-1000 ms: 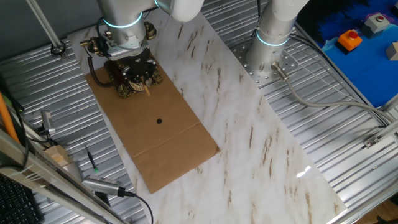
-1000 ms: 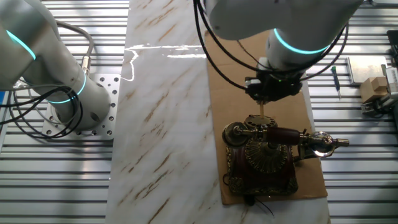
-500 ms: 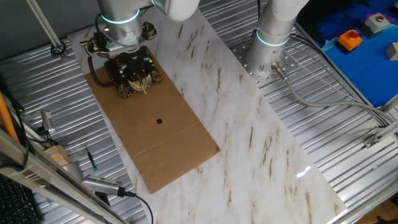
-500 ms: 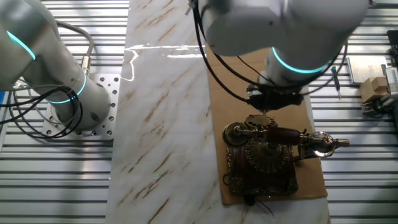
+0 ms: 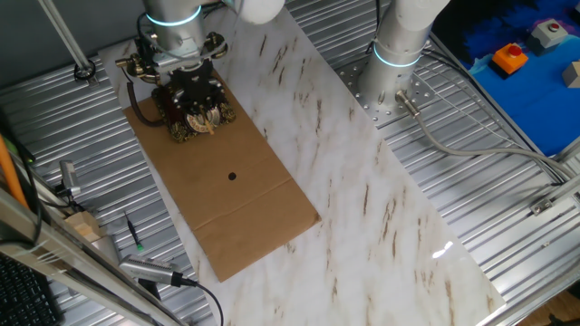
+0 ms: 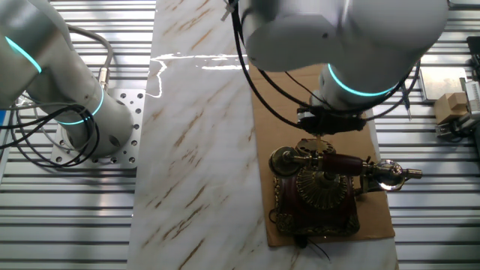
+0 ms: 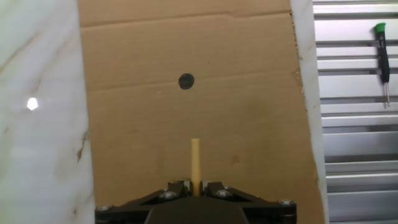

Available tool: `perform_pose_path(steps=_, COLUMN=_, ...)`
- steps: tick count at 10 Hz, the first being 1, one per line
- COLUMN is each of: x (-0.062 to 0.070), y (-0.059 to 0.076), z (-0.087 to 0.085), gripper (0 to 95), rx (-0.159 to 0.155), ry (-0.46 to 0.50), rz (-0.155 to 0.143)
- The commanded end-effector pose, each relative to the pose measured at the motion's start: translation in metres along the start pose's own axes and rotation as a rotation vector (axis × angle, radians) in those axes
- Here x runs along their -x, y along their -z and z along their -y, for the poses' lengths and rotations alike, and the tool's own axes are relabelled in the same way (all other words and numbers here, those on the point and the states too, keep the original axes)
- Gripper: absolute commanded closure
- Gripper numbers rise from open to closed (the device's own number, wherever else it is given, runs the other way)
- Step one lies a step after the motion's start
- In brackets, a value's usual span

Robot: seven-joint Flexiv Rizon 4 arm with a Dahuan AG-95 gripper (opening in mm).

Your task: Dial a number on an old rotary phone

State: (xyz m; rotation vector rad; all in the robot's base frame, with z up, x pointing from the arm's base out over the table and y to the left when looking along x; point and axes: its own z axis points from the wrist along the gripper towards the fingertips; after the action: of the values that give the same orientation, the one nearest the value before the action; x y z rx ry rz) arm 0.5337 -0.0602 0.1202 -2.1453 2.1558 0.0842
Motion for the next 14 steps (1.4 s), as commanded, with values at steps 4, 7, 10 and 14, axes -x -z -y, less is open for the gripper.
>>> perform_pose_path(steps=4, x=-0.001, y=-0.002, z=-0.002, gripper=95.0, rx=-0.020, ry=0.004, rz=0.005)
perform_pose_path(steps=7, x=-0.002, y=-0.002, z=-0.006, gripper=95.0, rx=-0.050, ry=-0.005, rz=0.012)
perform_pose_path(steps=10, x=-0.002, y=-0.004, z=-0.012, gripper=95.0, rx=-0.058, ry=-0.023, rz=0.014)
perform_pose_path(steps=14, x=-0.001, y=-0.007, z=-0.019, gripper=95.0, rx=-0.077, ry=-0.026, rz=0.020)
